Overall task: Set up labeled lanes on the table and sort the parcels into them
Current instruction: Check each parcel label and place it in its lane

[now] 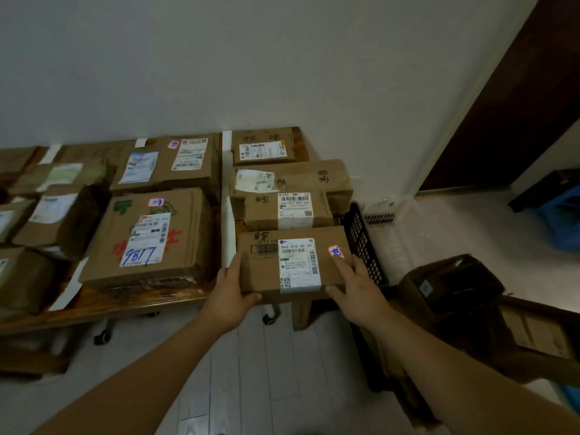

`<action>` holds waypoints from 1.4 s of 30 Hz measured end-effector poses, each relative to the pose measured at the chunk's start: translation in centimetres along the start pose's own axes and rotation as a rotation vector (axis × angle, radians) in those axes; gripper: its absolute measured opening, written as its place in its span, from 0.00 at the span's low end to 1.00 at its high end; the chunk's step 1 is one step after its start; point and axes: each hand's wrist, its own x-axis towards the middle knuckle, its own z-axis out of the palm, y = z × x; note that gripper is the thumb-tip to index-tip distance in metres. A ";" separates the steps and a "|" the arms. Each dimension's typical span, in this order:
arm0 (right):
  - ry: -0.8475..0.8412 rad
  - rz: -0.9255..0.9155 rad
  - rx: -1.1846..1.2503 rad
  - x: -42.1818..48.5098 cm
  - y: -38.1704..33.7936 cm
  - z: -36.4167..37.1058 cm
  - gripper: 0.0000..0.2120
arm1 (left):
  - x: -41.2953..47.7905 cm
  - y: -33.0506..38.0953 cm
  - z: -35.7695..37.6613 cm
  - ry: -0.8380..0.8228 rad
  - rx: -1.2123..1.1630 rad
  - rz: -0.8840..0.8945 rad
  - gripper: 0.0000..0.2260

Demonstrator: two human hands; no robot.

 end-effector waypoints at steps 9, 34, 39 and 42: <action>0.010 -0.096 -0.233 2.4 0.2 -0.2 0.32 | 2.3 -0.1 -1.1 -0.008 0.502 0.155 0.35; -0.065 -0.146 -0.374 3.3 -5.4 -4.2 0.41 | -0.8 1.5 -8.6 0.102 0.461 0.034 0.36; -0.055 -0.215 -0.421 2.9 -8.4 -4.4 0.44 | -2.8 1.1 -11.2 0.080 0.427 -0.030 0.34; -0.064 -0.244 -0.441 1.5 -13.2 -5.5 0.36 | -4.1 0.0 -14.5 0.089 0.459 -0.048 0.34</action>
